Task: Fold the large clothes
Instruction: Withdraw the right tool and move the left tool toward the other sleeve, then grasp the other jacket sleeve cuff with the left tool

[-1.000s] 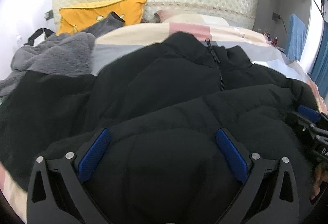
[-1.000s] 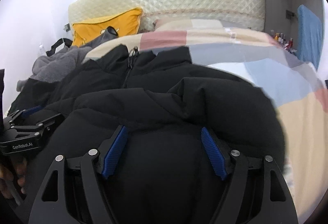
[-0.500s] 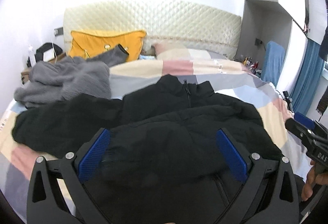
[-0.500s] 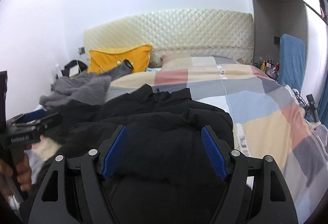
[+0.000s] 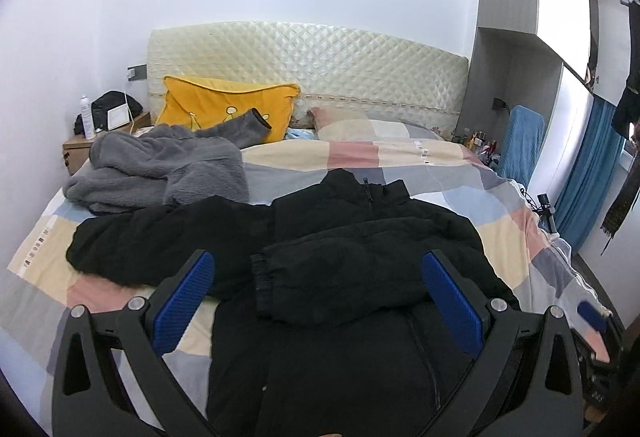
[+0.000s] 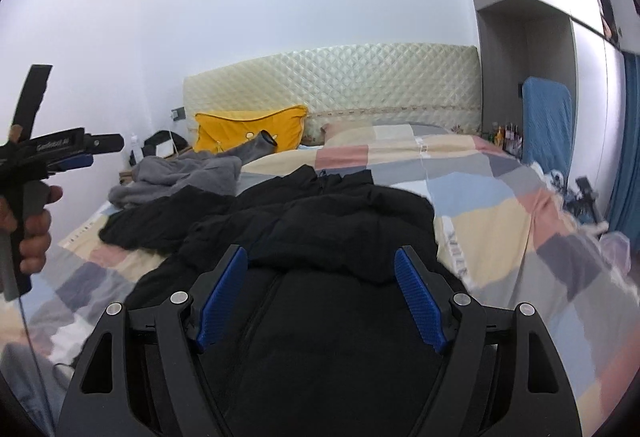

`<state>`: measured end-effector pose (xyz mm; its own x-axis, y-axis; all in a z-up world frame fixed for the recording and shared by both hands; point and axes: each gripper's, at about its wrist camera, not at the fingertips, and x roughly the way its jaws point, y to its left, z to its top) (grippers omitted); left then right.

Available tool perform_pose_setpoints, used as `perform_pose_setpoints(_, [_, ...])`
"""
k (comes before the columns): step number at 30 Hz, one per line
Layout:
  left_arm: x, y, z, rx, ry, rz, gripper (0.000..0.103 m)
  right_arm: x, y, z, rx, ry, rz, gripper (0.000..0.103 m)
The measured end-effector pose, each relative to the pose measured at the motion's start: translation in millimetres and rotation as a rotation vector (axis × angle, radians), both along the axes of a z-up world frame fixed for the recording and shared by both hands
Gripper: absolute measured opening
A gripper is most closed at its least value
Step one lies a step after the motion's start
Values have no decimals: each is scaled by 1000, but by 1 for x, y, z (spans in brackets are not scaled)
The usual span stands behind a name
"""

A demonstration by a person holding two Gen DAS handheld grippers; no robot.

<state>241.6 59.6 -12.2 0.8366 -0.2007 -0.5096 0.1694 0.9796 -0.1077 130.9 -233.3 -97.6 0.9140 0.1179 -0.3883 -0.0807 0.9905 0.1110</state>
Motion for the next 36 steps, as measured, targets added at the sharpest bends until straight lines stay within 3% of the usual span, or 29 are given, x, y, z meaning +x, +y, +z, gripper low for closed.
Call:
perform_pose_setpoints(8, [0, 55, 20, 13, 33, 66, 103, -32, 3, 1, -21, -88, -5, 84])
perform_pose_setpoints(14, [24, 127, 42, -9, 35, 176, 103, -35, -4, -5, 20, -69, 0, 93])
perform_pose_setpoints(15, [31, 139, 42, 2, 39, 193, 103, -35, -5, -7, 36, -52, 15, 101])
perform_pose_setpoints(17, [40, 157, 41, 39, 30, 229, 103, -40, -4, -11, 44, -50, 11, 103])
perform_pose_setpoints(20, [59, 189, 30, 95, 44, 288, 103, -42, -4, -12, 40, -59, -4, 103])
perform_pose_setpoints(23, [76, 222, 14, 60, 84, 334, 103, -37, -6, -14, 52, -47, -23, 103])
perform_pose_setpoints(27, [95, 254, -14, 78, 117, 396, 103, -28, -6, -18, 51, -28, -48, 103])
perform_pose_setpoints(32, [120, 289, -50, 11, 170, 398, 103, -16, -1, -23, 26, 14, -92, 103])
perform_pose_setpoints(36, [139, 324, -94, -115, 242, 410, 103, -9, 1, -25, 20, 58, -131, 103])
